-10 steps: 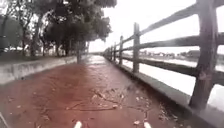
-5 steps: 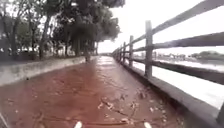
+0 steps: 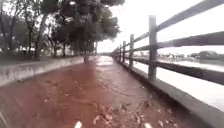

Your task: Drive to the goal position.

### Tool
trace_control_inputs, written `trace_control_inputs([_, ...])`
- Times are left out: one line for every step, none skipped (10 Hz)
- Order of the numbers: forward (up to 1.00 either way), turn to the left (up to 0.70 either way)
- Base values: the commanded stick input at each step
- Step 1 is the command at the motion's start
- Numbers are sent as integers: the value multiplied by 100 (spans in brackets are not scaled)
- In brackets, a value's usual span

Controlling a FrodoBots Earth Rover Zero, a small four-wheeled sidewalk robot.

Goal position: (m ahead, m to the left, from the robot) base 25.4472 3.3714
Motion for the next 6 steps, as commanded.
trace_control_inputs([50, 0])
trace_control_inputs([50, 0])
trace_control_inputs([50, 0])
trace_control_inputs([50, 0])
trace_control_inputs([50, 0])
trace_control_inputs([50, 0])
